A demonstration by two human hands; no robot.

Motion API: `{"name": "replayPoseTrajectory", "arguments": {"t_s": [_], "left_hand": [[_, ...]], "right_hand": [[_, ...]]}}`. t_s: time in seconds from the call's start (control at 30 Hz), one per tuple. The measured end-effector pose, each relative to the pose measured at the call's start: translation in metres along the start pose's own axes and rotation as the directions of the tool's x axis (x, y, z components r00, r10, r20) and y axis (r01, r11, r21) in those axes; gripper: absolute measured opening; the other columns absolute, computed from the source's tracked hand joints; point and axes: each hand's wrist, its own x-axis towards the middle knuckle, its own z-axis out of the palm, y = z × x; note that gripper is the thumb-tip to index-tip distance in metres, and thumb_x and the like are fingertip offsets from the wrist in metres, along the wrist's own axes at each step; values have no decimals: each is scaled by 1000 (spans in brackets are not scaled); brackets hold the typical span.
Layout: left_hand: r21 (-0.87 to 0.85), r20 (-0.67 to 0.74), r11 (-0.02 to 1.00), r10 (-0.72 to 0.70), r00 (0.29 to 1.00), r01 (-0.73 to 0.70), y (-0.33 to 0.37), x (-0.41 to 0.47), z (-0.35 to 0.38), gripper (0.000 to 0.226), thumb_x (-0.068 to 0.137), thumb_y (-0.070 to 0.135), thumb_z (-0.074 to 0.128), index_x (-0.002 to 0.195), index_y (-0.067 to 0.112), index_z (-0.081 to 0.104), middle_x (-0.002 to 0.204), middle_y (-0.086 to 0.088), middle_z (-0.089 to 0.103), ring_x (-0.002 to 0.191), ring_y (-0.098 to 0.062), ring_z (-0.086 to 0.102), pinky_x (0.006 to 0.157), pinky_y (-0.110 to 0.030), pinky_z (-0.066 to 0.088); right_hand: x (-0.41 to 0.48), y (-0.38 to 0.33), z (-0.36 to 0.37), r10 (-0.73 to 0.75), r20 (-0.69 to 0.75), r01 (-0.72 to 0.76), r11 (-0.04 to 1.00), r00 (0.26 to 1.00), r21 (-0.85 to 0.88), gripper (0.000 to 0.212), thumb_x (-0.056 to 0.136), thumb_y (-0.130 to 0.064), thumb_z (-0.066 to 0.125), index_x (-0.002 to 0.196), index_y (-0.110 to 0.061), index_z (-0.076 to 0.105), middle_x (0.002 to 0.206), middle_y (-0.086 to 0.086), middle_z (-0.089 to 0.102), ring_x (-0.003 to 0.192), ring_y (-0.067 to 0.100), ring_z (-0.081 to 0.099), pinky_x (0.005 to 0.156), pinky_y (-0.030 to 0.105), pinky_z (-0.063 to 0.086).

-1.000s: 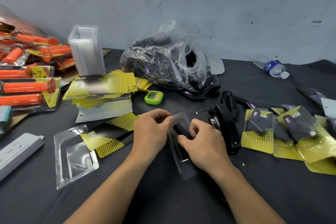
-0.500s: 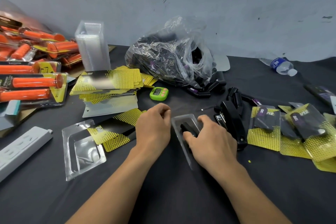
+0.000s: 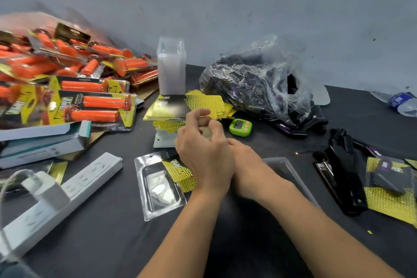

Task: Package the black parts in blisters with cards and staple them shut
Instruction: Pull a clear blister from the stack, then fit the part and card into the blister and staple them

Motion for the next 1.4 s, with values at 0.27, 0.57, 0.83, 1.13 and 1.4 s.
{"name": "replayPoseTrajectory", "arguments": {"t_s": [0.27, 0.57, 0.83, 1.13, 1.4], "left_hand": [[-70, -77, 982, -183, 980, 178, -7, 19, -7, 21, 86, 17, 63, 97, 35, 64, 83, 18, 66, 94, -20, 61, 90, -49, 49], [-86, 102, 989, 128, 987, -119, -3, -1, -3, 35, 82, 42, 62, 116, 36, 61, 108, 27, 59, 109, -1, 52, 94, -26, 44], [-173, 711, 893, -179, 680, 416, -8, -15, 21, 29, 97, 5, 66, 87, 28, 81, 83, 5, 78, 74, -6, 68, 69, -26, 55], [-108, 785, 693, -381, 489, 713, -10, -26, 26, 29, 100, 13, 56, 90, 10, 83, 98, -16, 79, 85, -25, 78, 67, -30, 62], [170, 795, 985, -139, 591, 3, -21, -41, 27, 48, 65, 57, 71, 112, 47, 75, 138, 30, 58, 123, 9, 54, 102, -23, 42]], "right_hand": [[16, -23, 5, 127, 14, -112, 921, 992, -374, 9, 97, -22, 55, 88, -20, 57, 103, 3, 64, 109, 35, 62, 74, 36, 38], [-25, 23, -23, 48, -779, -34, 999, 626, 34, 26, 96, -5, 60, 105, -17, 80, 94, -2, 78, 89, 16, 60, 86, 28, 42], [-95, 56, -38, 331, -570, -157, 930, 752, 333, 30, 88, -25, 69, 107, -43, 55, 103, -32, 61, 95, -5, 58, 68, 16, 45], [-120, 70, -29, 320, -548, -202, 943, 773, 265, 55, 66, -33, 88, 116, -43, 68, 118, -32, 60, 111, -4, 53, 91, 19, 42], [-142, 95, -64, 370, 13, 107, -301, 929, 948, 47, 94, -37, 62, 126, -5, 73, 130, 28, 67, 102, 39, 71, 85, 46, 61]]}}
